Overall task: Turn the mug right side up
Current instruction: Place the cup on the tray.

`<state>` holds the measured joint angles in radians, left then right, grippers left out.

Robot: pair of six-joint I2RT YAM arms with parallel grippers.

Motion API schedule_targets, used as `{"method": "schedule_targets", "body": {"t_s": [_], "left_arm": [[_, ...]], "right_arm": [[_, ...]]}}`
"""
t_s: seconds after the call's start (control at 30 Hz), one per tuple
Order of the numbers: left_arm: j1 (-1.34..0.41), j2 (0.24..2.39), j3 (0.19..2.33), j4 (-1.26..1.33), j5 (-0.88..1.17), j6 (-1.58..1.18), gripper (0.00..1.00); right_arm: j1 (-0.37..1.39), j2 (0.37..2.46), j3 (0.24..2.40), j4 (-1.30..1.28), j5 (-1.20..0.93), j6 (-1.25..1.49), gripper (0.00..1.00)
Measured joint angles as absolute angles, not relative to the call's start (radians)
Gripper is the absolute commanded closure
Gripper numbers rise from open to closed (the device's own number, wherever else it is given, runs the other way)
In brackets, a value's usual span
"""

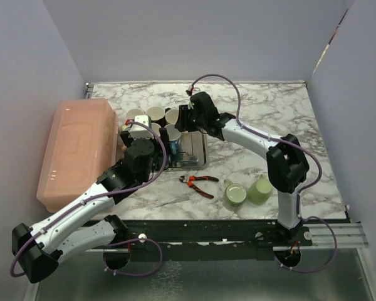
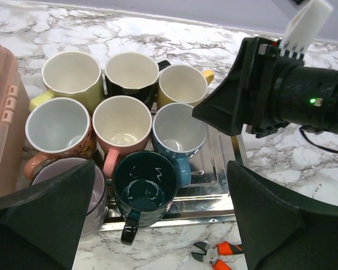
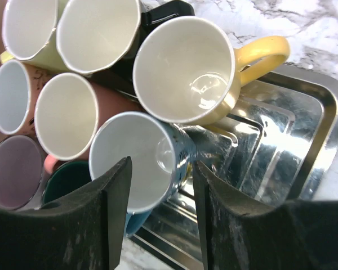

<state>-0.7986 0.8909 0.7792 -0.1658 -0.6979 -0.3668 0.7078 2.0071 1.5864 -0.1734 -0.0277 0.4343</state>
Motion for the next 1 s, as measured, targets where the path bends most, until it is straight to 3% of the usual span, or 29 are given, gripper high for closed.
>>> {"method": "schedule_targets", "body": {"t_s": [0.43,0.5,0.63,0.73,0.83,0.93,1.0], "left_arm": [[-0.797,0.868,0.779,-0.167,-0.547,-0.366,0.01],[-0.794,0.872,0.779,-0.168,-0.495,-0.366,0.01],[-0.793,0.908,0.78,-0.167,-0.384,-0.366,0.01],[-0.793,0.962,0.78,-0.165,-0.313,-0.367,0.01],[-0.793,1.03,0.78,-0.159,-0.238,-0.37,0.01],[-0.793,1.085,0.78,-0.159,-0.181,-0.371,0.01],[-0.793,1.1,0.78,-0.159,-0.173,-0.371,0.01]], "right_arm": [[0.708,1.514,1.37,-0.428,0.194,0.502,0.44],[0.708,1.428,1.312,-0.518,0.251,0.528,0.38],[0.708,1.285,1.206,-0.754,0.4,0.636,0.17],[0.707,1.227,1.161,-0.922,0.504,0.749,0.13],[0.699,1.18,1.118,-1.028,0.56,0.827,0.14],[0.698,1.145,1.087,-1.084,0.555,0.853,0.31],[0.698,1.126,1.083,-1.094,0.518,0.841,0.36]]}}
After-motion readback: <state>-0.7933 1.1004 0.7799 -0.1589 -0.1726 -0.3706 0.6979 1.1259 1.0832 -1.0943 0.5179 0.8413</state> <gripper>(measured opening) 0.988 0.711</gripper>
